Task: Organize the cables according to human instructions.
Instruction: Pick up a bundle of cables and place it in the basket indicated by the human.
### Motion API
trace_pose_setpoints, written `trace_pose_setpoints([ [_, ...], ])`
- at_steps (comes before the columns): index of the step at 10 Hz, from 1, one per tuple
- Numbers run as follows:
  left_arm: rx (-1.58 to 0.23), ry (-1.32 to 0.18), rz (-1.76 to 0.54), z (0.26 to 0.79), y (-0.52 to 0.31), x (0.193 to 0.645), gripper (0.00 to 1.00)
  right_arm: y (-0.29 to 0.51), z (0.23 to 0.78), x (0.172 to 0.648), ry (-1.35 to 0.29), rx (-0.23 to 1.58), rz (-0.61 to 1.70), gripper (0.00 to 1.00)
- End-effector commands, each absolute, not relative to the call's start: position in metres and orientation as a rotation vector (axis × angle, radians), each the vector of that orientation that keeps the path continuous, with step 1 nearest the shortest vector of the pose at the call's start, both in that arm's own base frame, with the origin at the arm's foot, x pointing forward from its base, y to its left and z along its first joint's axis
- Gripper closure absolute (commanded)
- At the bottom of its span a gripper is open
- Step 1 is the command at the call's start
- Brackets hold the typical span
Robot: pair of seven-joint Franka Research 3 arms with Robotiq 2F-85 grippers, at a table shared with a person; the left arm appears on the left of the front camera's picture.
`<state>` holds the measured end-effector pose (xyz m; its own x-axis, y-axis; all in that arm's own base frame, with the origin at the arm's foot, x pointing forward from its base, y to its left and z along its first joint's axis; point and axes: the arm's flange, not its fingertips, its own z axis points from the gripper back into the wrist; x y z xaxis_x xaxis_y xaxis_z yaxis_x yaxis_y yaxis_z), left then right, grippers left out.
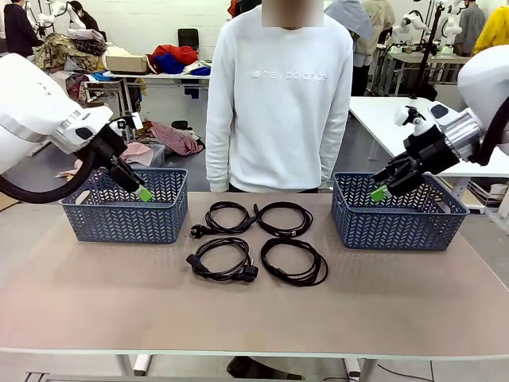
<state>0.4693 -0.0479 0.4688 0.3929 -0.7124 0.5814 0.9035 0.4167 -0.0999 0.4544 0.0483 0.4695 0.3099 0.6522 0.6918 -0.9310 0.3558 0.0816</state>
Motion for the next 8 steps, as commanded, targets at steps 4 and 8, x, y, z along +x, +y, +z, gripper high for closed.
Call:
trace_pose_setpoints([
  [4,-0.466,-0.511,-1.064,0.4685,-0.0472,0.4664,0.00,0.0486,0.4706,0.4536,-0.650,0.552,1.114,0.00],
  [8,-0.466,-0.511,-1.064,0.4685,-0.0472,0.4664,0.00,0.0486,0.4706,0.4536,-0.650,0.552,1.114,0.00],
])
